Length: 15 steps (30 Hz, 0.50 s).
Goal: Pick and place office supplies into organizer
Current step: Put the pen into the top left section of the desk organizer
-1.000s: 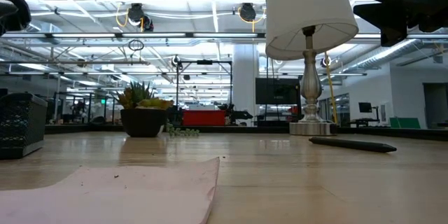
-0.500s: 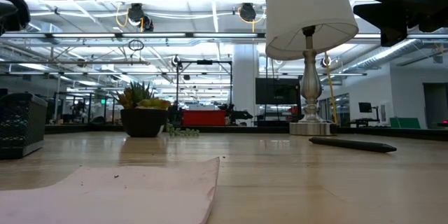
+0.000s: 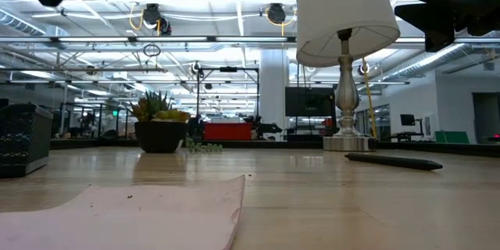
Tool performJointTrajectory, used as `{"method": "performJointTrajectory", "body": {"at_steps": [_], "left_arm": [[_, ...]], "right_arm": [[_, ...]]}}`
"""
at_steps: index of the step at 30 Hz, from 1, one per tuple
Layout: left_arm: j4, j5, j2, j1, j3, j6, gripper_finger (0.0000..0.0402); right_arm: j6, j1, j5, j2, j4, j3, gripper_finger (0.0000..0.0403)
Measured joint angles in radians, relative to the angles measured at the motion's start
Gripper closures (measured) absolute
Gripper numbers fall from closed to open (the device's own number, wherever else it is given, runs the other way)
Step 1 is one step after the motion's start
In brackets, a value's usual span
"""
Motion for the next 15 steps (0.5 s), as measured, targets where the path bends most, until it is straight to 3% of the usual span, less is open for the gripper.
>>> {"method": "performJointTrajectory", "body": {"at_steps": [4,8,15], "left_arm": [[-0.01,-0.03,0.164,0.058,0.076,-0.078,0.013],[-0.187,-0.106,0.247,0.038,0.24,-0.14,0.013],[-0.3,-0.019,0.383,-0.026,0.429,-0.045,0.013]], "right_arm": [[0.0,0.0,0.0,0.0,-0.001,0.0,0.023],[0.0,0.0,0.0,0.0,0.0,0.0,0.0227],[0.0,0.0,0.0,0.0,-0.001,0.0,0.0231]]}}
